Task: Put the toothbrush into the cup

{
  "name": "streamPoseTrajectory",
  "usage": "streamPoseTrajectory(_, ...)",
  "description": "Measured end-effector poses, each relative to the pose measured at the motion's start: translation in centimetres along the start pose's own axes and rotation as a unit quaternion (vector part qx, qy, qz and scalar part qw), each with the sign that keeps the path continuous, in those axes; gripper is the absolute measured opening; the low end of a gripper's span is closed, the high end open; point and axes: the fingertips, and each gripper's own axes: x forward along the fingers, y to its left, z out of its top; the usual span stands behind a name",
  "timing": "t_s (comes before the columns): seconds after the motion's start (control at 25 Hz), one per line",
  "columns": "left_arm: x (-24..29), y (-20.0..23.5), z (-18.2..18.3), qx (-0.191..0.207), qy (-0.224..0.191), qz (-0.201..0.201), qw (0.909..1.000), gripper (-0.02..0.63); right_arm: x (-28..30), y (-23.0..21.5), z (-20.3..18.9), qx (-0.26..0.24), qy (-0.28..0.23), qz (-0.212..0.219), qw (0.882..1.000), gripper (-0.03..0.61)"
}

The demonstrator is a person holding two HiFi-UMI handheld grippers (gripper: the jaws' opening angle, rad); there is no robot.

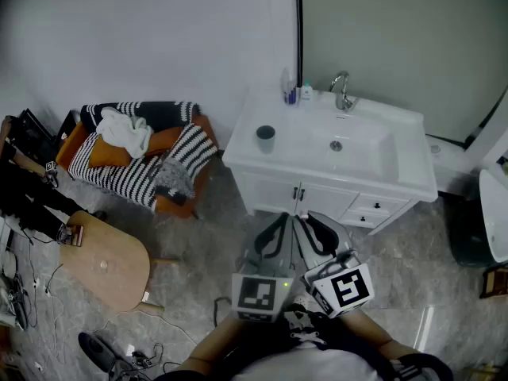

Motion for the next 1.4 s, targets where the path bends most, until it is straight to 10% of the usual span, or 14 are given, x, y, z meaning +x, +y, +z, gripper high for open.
streamPoseTrajectory(0.84, 1.4, 6.3, -1.9, -0.008, -0.008, -0.029, 0.9995, 0.000, 6.0, 1.8, -2.1, -0.018, 0.008, -0.027, 0.999, 0.046)
streamPoseTrajectory(1.4, 12.3, 10.7, -2.4, -0.008, 0.009, -0.040, 0.9991, -0.001, 14.5, -6.2, -3.1, 0.003, 0.006, -0.028, 1.000, 0.046)
